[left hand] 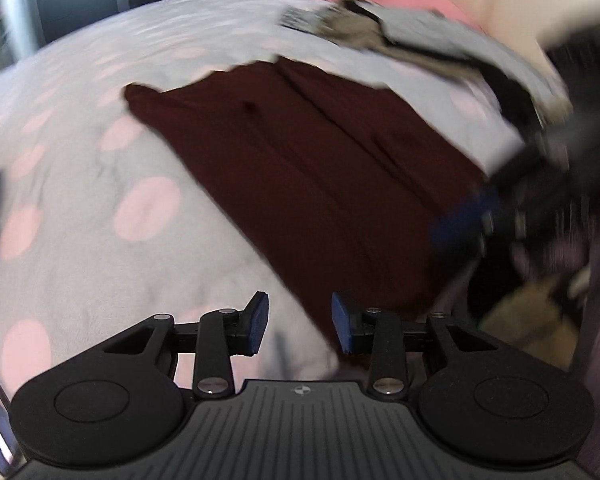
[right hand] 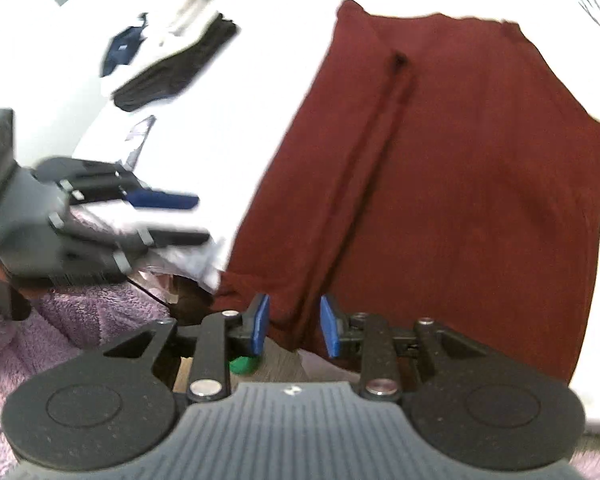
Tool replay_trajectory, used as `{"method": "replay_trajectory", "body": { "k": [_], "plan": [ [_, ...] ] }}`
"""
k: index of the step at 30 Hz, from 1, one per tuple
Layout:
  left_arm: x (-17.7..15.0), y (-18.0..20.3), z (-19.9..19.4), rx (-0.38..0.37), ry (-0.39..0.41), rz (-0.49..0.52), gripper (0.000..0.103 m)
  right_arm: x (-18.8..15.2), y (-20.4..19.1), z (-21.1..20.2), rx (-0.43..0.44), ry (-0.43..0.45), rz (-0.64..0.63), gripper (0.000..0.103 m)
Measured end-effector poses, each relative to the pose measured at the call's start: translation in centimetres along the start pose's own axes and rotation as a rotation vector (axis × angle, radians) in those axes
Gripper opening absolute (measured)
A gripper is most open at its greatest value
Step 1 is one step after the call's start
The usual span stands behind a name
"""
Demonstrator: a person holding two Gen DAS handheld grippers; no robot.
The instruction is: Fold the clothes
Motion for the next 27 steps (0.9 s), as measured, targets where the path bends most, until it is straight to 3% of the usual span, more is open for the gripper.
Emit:
{"method": "replay_trajectory", "body": {
  "k": [9, 16, 19, 27],
  "plan": [
    [-2.0, 2.2, 2.2, -0.053, -0.027, 0.143, 0.022, 0.1, -3.5, 0.9, -0.077, 0.044, -0.347, 0.032],
    [-2.0, 3.4, 3.3, -0.060, -0.018, 0.215, 0.009, -0.2, -2.3, 3.6, -0.135, -0.044, -0.340, 0.017],
    [-2.4, 3.9, 2.6, -0.049, -0.021, 0.245, 0.002, -0.3, -1.3, 3.3, -0.134, -0.054, -0.297, 0.004],
    [-3.0, 5.8, 1.4, -0.045, -0.032, 0.297, 0.000, -1.3, -1.3, 2.8, -0.120, -0.107, -0.291, 0.001]
  ]
}}
Point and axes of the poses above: each gripper's, at about its wrist camera, not at the fingertips, and z roughly the way its jaws point, y to its right, x to its top, the point moved 6 cm from there along z, roughly the way its jaws point, and after that the axes turned 9 degrees about -x, right-handed, at the moved point
